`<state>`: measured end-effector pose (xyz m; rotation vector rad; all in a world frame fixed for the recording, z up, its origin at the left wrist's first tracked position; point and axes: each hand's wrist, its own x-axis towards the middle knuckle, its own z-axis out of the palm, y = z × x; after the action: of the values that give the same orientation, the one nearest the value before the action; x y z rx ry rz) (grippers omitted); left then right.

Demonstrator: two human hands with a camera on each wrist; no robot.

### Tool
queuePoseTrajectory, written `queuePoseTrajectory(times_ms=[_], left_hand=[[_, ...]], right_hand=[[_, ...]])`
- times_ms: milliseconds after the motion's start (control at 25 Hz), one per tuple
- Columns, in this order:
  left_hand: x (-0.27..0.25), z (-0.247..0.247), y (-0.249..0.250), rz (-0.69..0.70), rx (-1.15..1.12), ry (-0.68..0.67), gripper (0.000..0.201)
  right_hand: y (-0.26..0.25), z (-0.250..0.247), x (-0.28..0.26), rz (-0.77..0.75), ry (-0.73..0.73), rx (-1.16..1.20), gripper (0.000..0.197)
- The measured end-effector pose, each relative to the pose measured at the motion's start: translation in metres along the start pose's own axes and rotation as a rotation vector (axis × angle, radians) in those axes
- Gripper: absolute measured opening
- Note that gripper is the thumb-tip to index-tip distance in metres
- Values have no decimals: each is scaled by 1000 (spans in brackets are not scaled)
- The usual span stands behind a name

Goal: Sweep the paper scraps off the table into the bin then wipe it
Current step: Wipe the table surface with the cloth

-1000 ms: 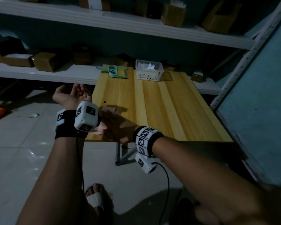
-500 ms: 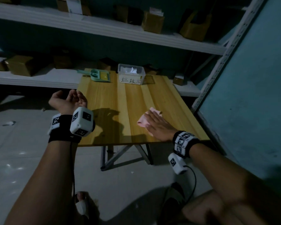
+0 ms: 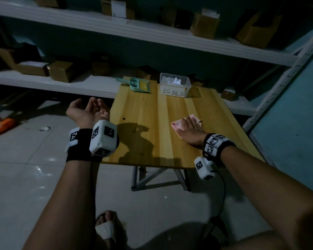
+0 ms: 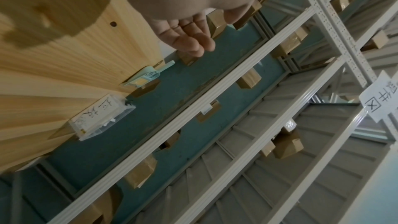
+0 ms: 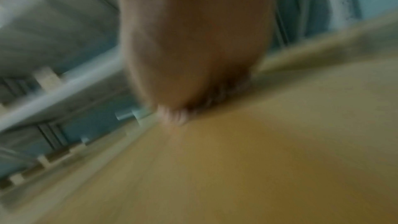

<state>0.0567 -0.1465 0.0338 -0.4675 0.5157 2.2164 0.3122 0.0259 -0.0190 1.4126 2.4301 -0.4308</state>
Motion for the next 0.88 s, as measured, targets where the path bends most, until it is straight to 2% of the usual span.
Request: queuePoseTrajectory(times_ms=[160, 360, 440, 520, 640, 760, 880], left_hand=[[6, 6, -1, 2, -31, 17, 24], [16, 13, -3, -7, -15, 29, 25], [23, 15, -1, -14, -22, 25, 25], [27, 16, -1, -10, -37, 17, 24], [28, 19, -4, 17, -47, 18, 25], [30, 22, -9, 9, -40, 17, 24], [32, 25, -15, -10, -31, 2, 25]], right_hand=[[-76, -3, 24, -125, -32, -45, 78], [-167, 7, 51, -360, -66, -131, 67], [-193, 12, 53, -436, 31, -157, 62], [-210, 9, 54, -484, 91, -225, 61], [-226, -2, 76, -527, 43, -298, 65], [-225, -8, 113, -552, 31, -145, 63], [-206, -15, 132, -527, 103, -63, 68]])
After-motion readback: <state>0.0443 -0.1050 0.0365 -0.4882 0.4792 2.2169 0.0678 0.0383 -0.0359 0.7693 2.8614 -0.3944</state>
